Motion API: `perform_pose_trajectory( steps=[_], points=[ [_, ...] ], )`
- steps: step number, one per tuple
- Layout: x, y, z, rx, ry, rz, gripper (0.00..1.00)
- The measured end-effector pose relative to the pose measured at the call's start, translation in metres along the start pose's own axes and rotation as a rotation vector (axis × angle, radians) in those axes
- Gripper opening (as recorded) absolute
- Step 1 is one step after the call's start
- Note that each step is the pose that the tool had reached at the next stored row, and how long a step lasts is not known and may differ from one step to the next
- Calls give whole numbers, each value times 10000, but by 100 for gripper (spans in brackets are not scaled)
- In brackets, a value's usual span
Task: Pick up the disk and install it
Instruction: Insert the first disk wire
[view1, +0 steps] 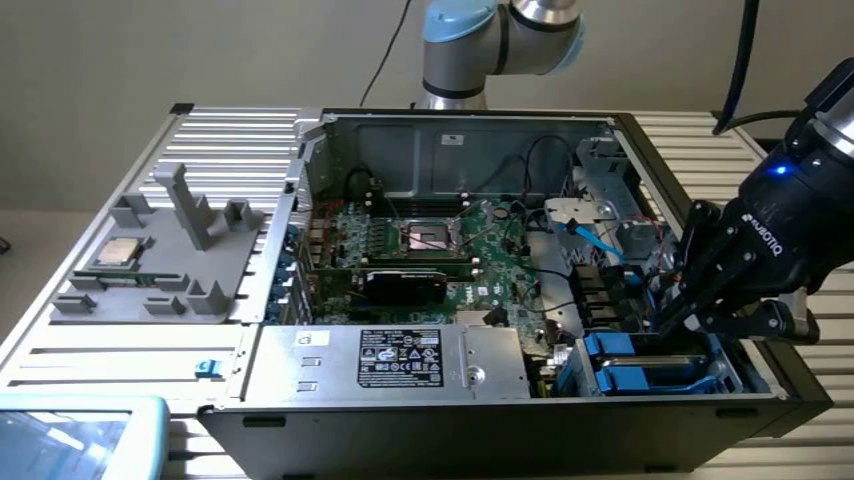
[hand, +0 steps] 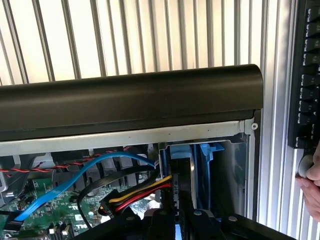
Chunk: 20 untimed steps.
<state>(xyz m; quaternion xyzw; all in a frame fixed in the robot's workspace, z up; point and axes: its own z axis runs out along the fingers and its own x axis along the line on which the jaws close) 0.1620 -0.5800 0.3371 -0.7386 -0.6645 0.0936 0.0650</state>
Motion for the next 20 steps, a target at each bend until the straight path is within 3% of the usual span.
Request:
perform_pose_trajectory(
  steps=[14,20],
  points=[
    [13,-2,24,0,-3,6,16],
    [13,-2,24,17,-42,72,16]
  ],
)
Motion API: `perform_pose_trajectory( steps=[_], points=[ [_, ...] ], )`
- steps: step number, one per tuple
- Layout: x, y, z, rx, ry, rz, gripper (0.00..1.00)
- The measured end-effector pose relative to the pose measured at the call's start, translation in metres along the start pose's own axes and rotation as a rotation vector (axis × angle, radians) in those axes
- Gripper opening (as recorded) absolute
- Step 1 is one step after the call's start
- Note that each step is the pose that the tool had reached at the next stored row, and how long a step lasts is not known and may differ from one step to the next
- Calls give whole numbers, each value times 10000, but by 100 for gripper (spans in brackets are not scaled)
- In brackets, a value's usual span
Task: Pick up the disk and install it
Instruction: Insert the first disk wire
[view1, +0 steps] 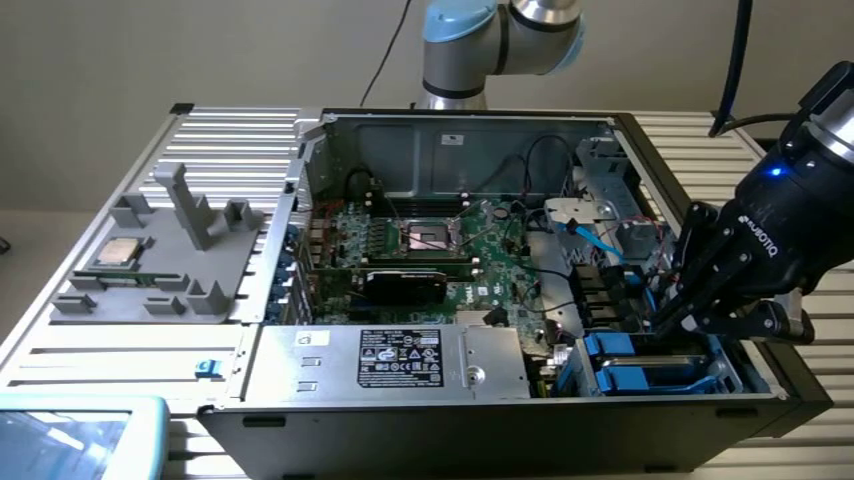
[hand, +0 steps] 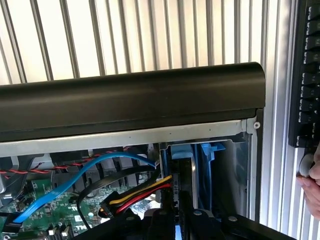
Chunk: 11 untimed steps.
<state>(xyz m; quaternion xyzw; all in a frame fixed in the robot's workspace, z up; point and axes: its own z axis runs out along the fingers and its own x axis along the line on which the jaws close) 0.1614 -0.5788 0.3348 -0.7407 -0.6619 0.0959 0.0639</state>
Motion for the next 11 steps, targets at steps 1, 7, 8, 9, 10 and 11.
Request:
perform_pose_trajectory(
  steps=[1,7,8,9,10,11],
  points=[
    [0,0,0,4,-5,14,16],
    [1,0,0,21,-4,45,16],
    [1,0,0,22,-3,45,16],
    [1,0,0,21,-4,45,16],
    [1,0,0,24,-4,45,16],
    [1,0,0,29,-5,47,16]
  ],
)
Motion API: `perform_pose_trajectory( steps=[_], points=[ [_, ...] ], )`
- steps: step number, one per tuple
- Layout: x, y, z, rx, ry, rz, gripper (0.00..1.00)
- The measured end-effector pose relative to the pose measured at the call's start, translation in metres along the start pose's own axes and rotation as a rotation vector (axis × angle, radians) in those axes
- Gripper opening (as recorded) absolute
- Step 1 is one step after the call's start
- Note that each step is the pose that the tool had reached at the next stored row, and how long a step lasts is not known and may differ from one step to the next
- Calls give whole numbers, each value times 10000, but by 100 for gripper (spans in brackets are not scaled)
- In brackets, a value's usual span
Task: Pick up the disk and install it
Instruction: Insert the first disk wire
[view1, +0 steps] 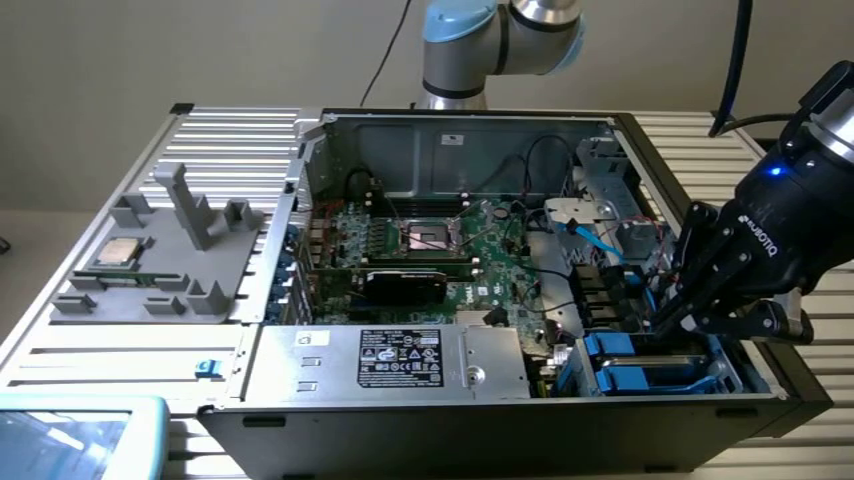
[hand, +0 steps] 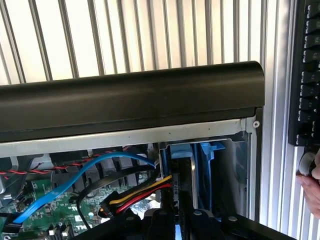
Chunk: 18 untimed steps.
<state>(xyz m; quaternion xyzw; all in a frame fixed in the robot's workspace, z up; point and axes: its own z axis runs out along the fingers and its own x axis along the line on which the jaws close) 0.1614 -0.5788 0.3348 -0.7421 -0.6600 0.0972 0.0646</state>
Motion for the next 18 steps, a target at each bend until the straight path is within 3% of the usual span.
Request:
perform_pose_trajectory(
  steps=[5,12,18],
  points=[
    [0,0,0,64,-1,8,16],
    [2,16,-4,73,66,-7,16],
    [2,19,7,83,70,-5,16]
  ],
)
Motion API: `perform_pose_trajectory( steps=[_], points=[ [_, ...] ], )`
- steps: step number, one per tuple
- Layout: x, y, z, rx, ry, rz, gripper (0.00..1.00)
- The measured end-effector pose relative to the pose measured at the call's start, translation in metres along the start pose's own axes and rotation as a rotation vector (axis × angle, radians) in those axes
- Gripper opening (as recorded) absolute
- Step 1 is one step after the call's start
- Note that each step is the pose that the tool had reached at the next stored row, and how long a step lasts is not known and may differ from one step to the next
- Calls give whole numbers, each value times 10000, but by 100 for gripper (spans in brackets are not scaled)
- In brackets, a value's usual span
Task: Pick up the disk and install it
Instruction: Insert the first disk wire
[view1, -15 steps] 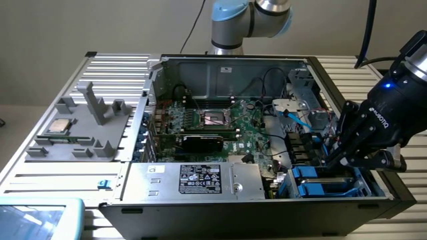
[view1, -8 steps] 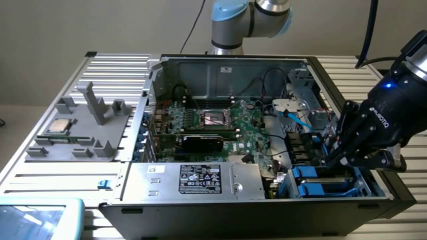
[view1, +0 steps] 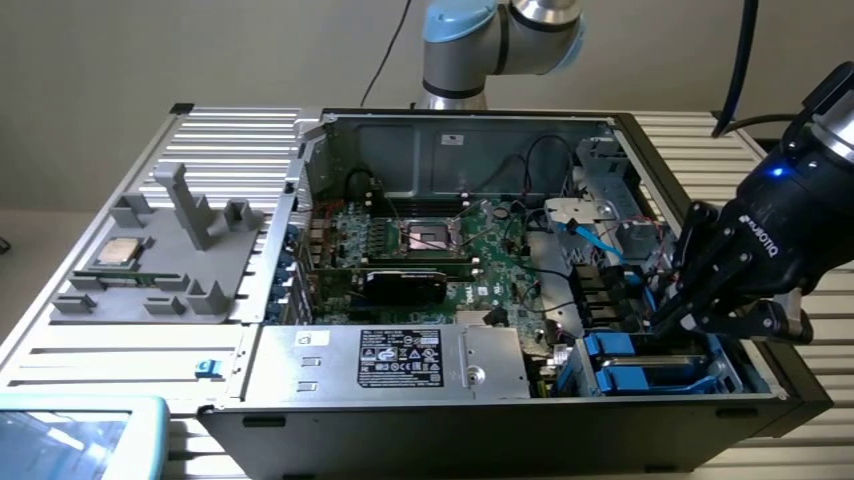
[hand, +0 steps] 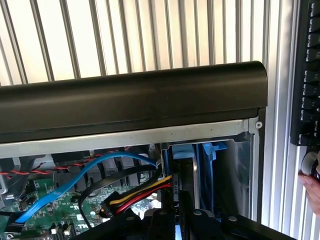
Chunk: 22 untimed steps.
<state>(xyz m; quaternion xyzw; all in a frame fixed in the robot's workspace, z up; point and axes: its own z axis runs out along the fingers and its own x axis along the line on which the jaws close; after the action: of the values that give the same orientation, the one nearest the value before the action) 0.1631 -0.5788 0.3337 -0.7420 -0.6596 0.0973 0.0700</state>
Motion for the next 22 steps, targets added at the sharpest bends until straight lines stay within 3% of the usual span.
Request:
perform_pose_trajectory(
  steps=[17,22],
  points=[
    [4,22,32,77,-4,-2,16],
    [3,21,25,186,-4,33,16]
  ],
)
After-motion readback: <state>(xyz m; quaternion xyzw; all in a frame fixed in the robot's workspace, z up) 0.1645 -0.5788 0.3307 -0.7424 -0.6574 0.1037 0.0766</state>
